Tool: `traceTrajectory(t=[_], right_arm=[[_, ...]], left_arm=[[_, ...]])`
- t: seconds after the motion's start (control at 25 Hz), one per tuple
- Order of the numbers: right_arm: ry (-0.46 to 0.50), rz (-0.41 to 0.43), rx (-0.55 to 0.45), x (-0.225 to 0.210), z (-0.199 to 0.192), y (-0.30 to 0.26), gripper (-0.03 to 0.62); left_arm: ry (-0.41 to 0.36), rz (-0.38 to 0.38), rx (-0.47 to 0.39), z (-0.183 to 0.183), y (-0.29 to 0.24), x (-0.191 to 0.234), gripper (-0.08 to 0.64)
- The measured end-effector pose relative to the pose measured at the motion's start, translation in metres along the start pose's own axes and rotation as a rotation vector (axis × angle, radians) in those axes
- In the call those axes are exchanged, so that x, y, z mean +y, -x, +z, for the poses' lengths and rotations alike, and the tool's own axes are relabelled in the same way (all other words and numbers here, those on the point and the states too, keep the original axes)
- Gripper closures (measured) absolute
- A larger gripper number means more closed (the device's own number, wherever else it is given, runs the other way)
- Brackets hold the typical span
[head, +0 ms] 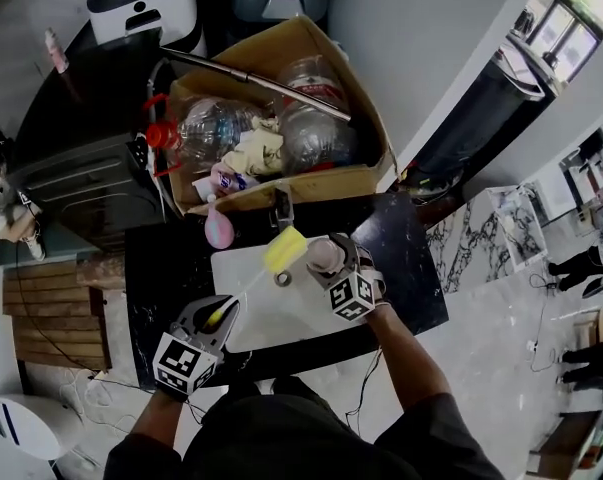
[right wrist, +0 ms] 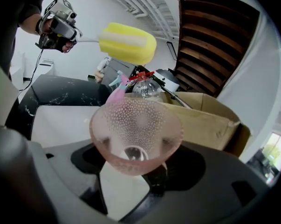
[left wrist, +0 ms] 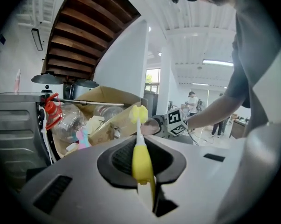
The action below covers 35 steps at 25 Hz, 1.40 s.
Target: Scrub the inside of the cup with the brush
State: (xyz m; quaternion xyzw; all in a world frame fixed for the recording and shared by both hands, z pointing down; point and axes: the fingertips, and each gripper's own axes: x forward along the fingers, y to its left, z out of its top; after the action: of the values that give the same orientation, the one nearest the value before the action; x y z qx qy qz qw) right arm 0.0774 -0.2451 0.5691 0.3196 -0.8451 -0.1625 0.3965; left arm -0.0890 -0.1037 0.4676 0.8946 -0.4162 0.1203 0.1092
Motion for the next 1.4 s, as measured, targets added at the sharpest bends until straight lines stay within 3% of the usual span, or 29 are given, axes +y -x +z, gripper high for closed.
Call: traceTrajectory(t=[0.4,0.72,1.04,1.4], right_arm=[[0.09,-0.137,0.042,-0.052,0.027,0.047,0.227],[0.159,-0.212,0.09,-0.072,0.032,0.065,0.227],[0.346,-0.259,0.152,-0.075,0.036,0.076,0.227],[0.476,-0.275,0.157,-0.077,0.047,0.091,0.23]], left_arm=[[-0.107,-0.089,-0.018,0.039,-0.012,-0.023,0.523],[-0.184,-0.156,0.011,0.045,-0.029,-0.042,0.523],[-0.226,-0.167,0.059,0.054,-0.049,-0.045,0.523],[-0.241,-0.18,0.077,0.059,-0.059,-0.034,0.523]])
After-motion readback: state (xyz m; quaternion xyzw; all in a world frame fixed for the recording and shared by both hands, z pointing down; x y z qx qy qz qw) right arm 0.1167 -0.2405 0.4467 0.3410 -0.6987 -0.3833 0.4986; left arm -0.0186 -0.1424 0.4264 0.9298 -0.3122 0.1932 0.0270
